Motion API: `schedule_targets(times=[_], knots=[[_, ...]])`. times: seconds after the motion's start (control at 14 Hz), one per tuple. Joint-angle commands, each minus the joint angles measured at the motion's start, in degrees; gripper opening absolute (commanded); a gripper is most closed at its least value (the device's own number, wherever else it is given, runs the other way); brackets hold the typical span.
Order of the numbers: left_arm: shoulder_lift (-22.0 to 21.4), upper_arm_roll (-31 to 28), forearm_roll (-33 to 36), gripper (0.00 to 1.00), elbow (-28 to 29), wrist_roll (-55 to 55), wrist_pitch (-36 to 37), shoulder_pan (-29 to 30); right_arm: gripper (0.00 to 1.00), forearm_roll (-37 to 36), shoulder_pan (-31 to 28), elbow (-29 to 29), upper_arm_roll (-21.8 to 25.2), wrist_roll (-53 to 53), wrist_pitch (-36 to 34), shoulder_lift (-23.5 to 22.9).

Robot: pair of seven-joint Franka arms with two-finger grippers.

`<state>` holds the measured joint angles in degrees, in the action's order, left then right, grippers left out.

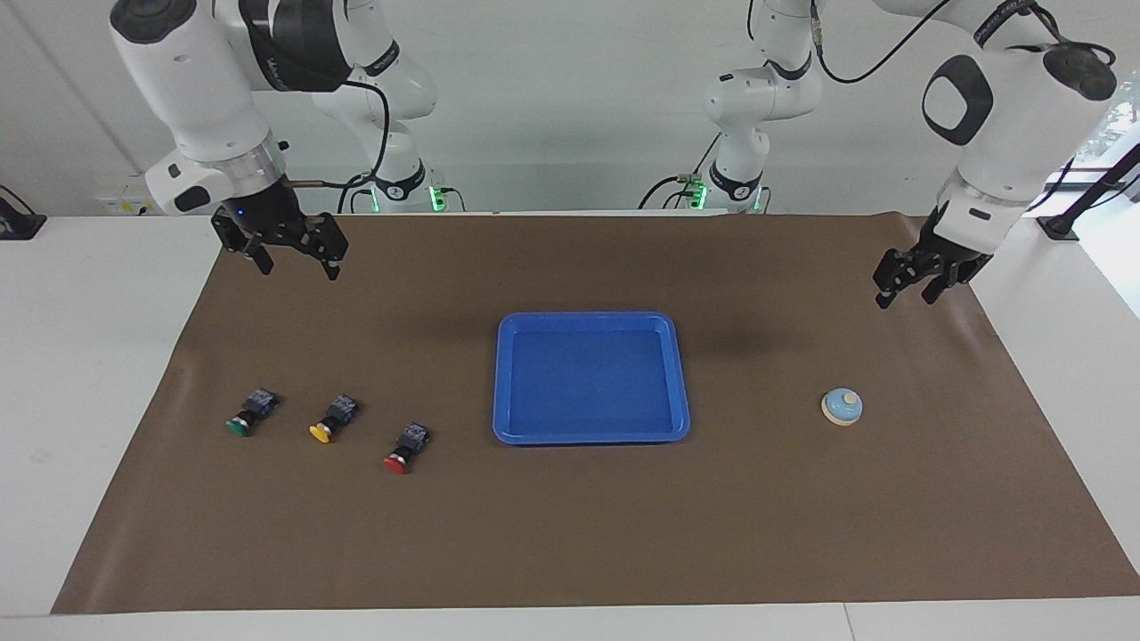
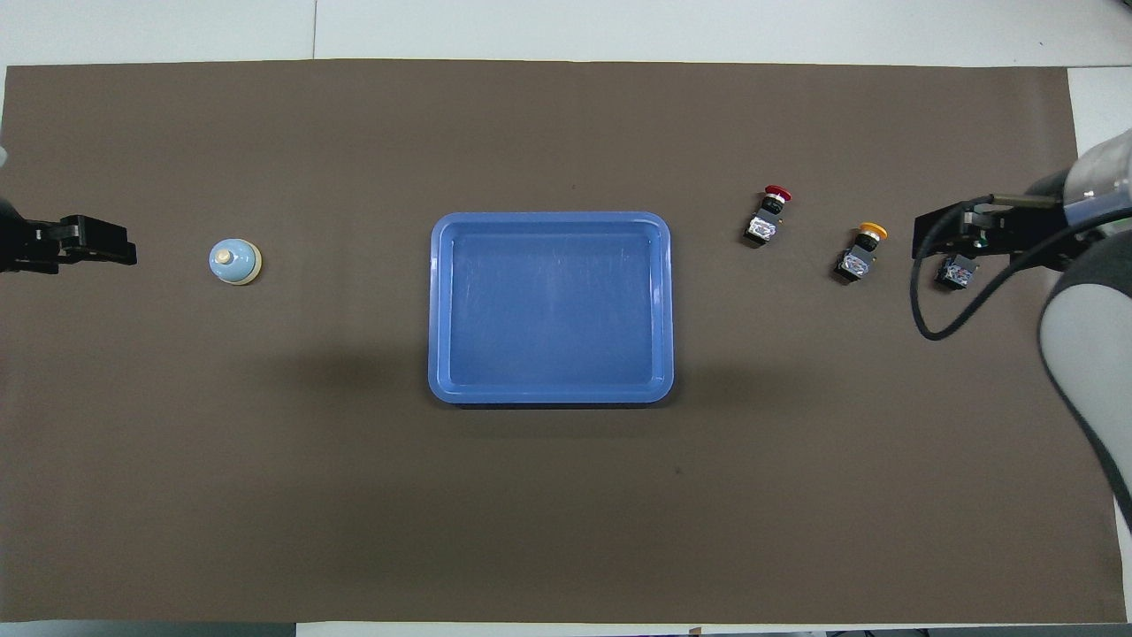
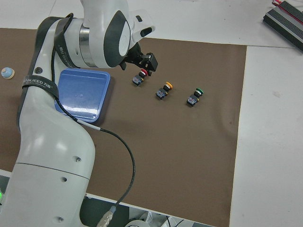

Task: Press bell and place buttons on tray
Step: 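Grasp the red-capped button with the right gripper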

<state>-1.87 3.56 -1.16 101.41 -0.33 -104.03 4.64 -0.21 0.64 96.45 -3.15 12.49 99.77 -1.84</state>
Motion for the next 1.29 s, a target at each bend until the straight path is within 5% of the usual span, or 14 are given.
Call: schedule_targets(times=[0.0,0.64,1.22], knots=[[-2.44,0.57,0.55,1.0,-1.29,0.15,5.74,-0.42,1.0,-0.05,1.82,-0.3,-0.63,4.99,6.29,-5.88],[-1.83,0.66,0.02,1.0,-3.85,0.24,10.07,-0.51,1.0,-2.76,5.6,-0.91,-0.63,13.42,22.03,-19.42],[-2.0,0.83,-0.07,1.0,-4.11,0.33,13.85,-0.68,1.0,-4.62,6.13,-0.82,-0.45,17.65,30.74,-26.11]])
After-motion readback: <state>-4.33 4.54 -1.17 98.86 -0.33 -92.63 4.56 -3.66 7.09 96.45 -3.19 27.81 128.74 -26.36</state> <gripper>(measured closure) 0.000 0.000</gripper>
